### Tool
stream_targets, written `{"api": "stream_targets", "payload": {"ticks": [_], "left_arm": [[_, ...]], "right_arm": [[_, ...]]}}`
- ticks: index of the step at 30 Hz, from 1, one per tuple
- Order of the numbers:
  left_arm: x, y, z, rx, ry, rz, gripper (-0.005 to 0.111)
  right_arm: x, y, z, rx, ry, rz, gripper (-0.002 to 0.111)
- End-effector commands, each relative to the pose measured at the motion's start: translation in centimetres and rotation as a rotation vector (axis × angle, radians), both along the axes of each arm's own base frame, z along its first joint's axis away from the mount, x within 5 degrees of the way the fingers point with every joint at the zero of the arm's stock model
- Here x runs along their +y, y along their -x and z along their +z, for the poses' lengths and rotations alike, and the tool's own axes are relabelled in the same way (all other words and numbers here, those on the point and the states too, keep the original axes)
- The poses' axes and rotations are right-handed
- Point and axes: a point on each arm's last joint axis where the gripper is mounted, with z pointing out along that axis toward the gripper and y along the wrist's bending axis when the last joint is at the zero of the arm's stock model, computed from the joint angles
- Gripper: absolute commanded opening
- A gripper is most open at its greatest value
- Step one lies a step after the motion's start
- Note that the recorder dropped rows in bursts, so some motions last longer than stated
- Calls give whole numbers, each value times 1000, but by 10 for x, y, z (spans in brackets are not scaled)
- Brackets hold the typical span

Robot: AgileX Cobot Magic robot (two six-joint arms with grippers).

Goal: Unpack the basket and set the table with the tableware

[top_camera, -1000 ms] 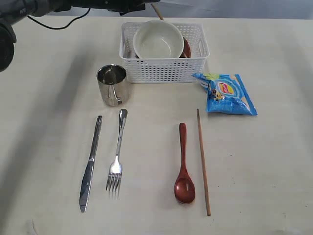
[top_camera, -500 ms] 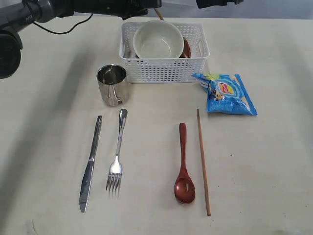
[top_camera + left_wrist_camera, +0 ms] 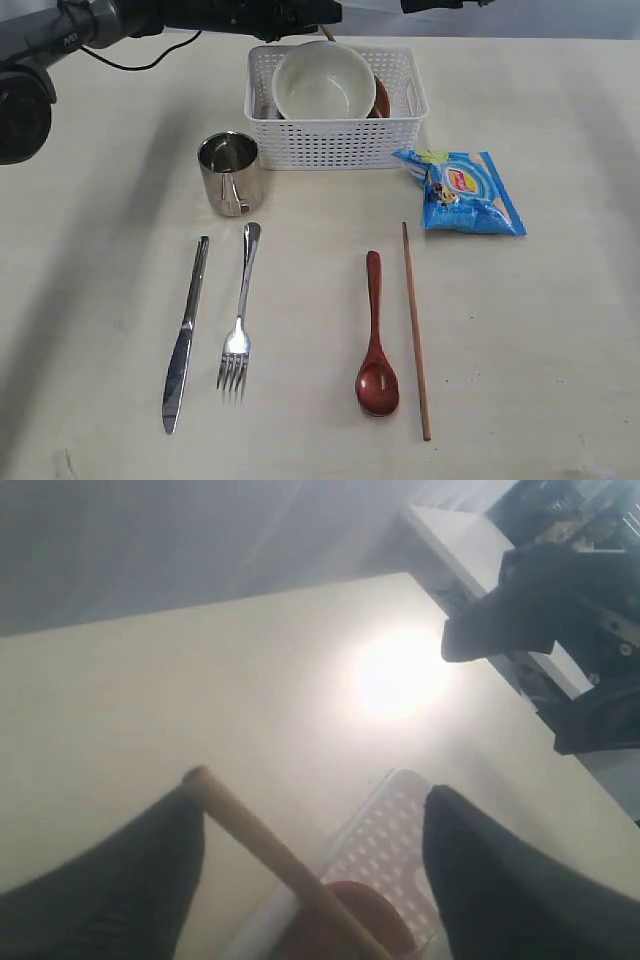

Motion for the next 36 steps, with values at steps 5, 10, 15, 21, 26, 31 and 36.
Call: {"api": "stream_targets", "payload": {"ticks": [5, 10, 15, 21, 26, 31, 36], "left_arm": [[-1, 2, 5, -36, -1, -41, 47], [-3, 6, 6, -48, 0, -85, 25], [-3, 6, 6, -50, 3, -95, 20], [-3, 6, 5, -42, 1, -88, 26], [9, 2, 5, 23, 25, -32, 58], [21, -2, 4, 61, 43, 23, 64], [15, -8, 3, 52, 29, 109, 64]], "right_arm": [[-2, 0, 1, -8, -9, 5, 65], [-2, 0, 1, -8, -9, 5, 65], [-1, 0, 1, -8, -13, 5, 65], [-1, 0, 1, -8, -13, 5, 65], [-1, 0, 1, -8, -13, 5, 65], [-1, 0, 1, -8, -13, 5, 65], [-1, 0, 1, -12, -12, 7, 65]]}}
